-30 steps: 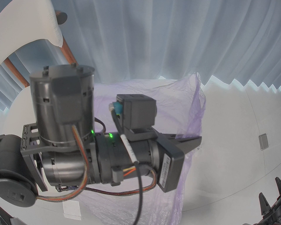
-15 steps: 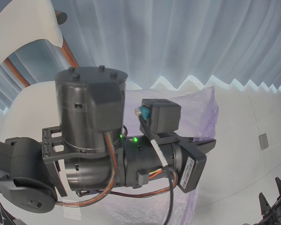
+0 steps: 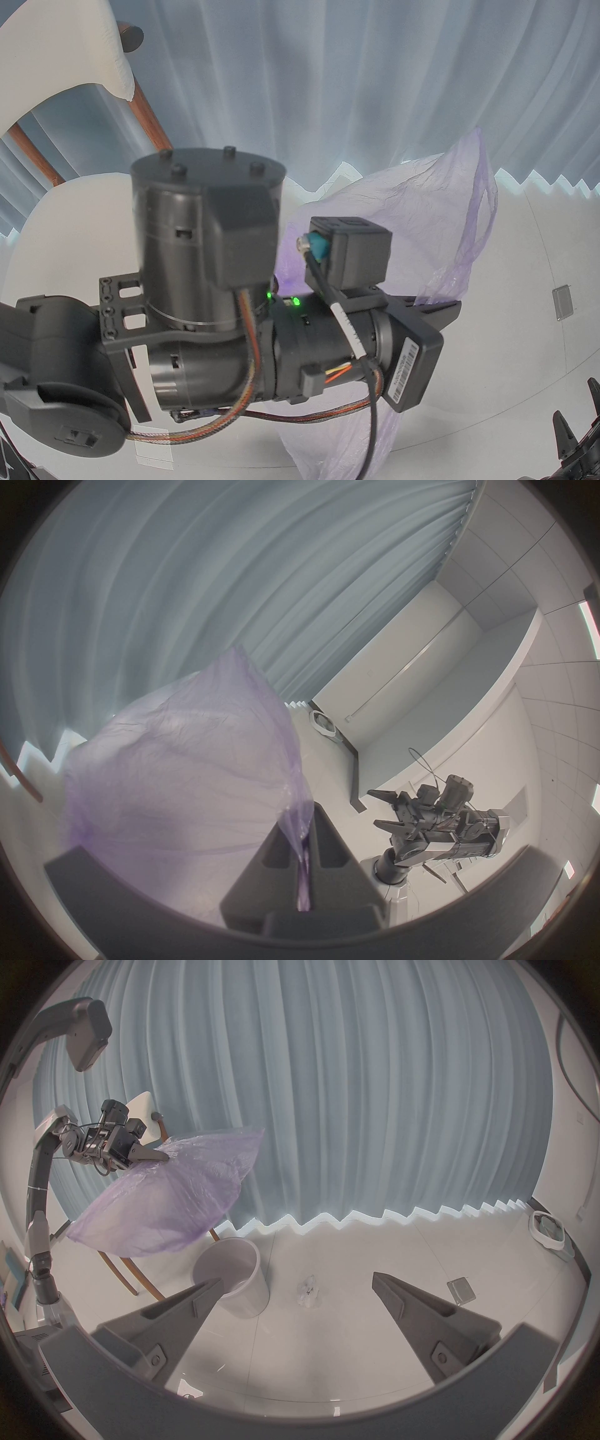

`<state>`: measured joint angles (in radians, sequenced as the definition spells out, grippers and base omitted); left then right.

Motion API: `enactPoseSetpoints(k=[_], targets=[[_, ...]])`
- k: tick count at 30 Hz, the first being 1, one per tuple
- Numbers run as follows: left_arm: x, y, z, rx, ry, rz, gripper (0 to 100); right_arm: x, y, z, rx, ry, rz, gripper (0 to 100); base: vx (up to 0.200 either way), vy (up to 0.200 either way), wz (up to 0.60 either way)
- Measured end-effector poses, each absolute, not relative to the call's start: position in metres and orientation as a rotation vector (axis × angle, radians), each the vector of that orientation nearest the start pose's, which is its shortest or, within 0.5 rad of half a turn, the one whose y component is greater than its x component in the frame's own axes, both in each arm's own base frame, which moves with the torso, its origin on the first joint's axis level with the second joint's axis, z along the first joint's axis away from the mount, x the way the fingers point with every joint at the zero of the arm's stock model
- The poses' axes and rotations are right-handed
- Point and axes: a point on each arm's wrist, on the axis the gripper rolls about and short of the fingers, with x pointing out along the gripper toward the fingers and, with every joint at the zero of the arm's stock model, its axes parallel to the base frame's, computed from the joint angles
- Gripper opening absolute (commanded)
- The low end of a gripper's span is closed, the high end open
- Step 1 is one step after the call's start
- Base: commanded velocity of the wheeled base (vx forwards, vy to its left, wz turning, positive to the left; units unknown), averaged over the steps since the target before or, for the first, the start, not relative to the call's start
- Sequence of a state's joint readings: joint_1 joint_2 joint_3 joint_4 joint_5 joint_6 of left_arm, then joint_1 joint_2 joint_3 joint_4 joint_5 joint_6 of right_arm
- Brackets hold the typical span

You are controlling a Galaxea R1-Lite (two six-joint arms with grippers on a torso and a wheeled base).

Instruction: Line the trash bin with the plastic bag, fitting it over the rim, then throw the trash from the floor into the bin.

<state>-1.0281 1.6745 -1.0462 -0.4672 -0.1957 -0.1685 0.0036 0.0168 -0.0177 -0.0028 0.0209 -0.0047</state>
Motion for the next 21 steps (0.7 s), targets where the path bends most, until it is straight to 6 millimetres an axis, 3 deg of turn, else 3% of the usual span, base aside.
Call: enactPoseSetpoints(k=[13,21], targets=[[0.183,-0.250,0.206,0.014,0.332,-0.956,0,-0.023,0.000,0.081,-0.004,-0.004,0.024,100,0.000,0.000,0.00],[0.197,-0.241,0.200,0.031,0.323,-0.908,0,-0.023,0.000,0.081,-0.003,-0.004,0.022,100,0.000,0.000,0.00]])
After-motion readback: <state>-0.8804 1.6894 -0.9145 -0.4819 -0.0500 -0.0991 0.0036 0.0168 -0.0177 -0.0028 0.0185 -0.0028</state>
